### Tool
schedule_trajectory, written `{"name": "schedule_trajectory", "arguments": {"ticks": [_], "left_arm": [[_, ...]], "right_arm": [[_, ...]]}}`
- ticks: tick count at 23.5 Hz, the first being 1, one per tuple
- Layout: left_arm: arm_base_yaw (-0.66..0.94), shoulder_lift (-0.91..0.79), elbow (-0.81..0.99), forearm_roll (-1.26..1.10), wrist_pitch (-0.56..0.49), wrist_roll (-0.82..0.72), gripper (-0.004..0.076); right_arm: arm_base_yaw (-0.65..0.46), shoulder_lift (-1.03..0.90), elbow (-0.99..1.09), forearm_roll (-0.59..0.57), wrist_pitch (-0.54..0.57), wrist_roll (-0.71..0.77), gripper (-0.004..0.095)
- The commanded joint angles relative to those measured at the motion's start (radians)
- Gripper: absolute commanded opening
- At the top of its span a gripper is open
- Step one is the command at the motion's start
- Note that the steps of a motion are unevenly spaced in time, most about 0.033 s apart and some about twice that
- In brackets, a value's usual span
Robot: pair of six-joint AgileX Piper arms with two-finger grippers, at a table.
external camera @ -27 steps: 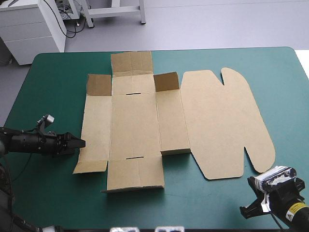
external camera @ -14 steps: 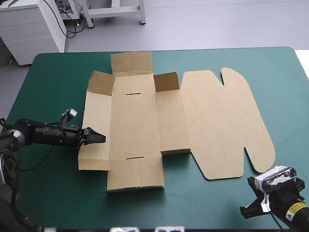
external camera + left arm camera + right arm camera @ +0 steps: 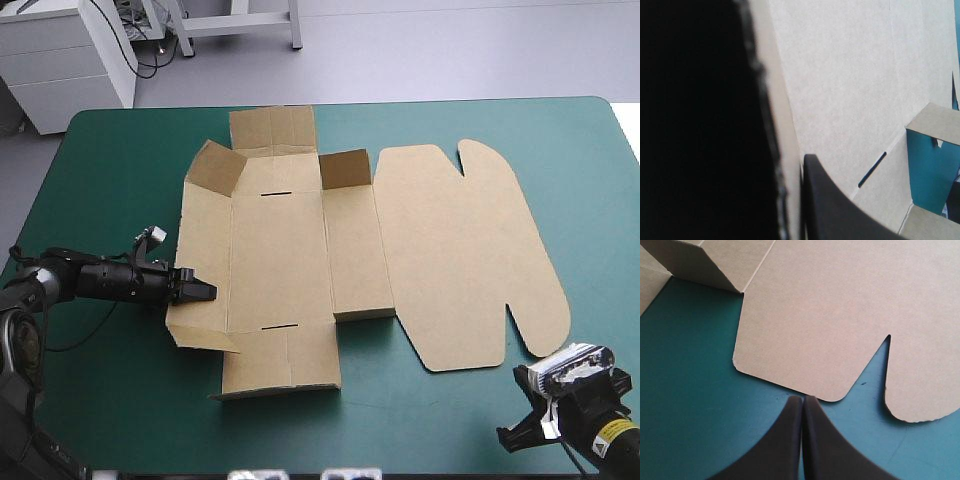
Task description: Fold the box
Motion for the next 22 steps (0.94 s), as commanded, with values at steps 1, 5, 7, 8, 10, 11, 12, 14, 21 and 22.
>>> {"name": "schedule_trajectory", "arguments": {"ticks": [1,5,7,8,10,11,12,14,21,22], "left_arm": [[-0.011,-0.018,-0.006,-0.051,-0.013,0.034,-0.0008],[-0.016,-0.023,-0.091,-0.047,0.115,0.050,-0.0008],[-0.046,-0.049,-0.170,-0.031,0.146,0.040,-0.0008],[-0.069,-0.063,-0.223,-0.001,0.134,0.015,-0.0008],[-0.151,-0.093,-0.355,0.157,0.098,-0.085,-0.0008],[-0.210,-0.099,-0.443,0.248,0.095,-0.140,-0.0008],[-0.240,-0.099,-0.489,0.315,0.095,-0.163,-0.0008],[-0.322,-0.099,-0.604,0.446,0.089,-0.220,-0.0007],[-0.559,-0.099,-0.914,0.814,-0.019,-0.271,-0.0007],[-0.587,-0.097,-0.946,0.851,-0.041,-0.271,-0.0007]], "right_arm": [[0.003,0.008,-0.024,-0.006,-0.059,-0.008,-0.0014],[0.003,0.008,-0.024,-0.006,-0.059,-0.008,-0.0014],[0.003,0.008,-0.024,-0.006,-0.059,-0.008,-0.0014],[0.003,0.008,-0.024,-0.006,-0.059,-0.008,-0.0014],[0.003,0.008,-0.024,-0.006,-0.059,-0.008,-0.0014],[0.003,0.008,-0.024,-0.006,-0.059,-0.008,-0.0014],[0.003,0.008,-0.024,-0.006,-0.059,-0.008,-0.0014],[0.003,0.008,-0.024,-0.006,-0.059,-0.008,-0.0014],[0.003,0.008,-0.024,-0.006,-0.059,-0.008,-0.0014],[0.003,0.008,-0.024,-0.006,-0.059,-0.008,-0.0014]]}}
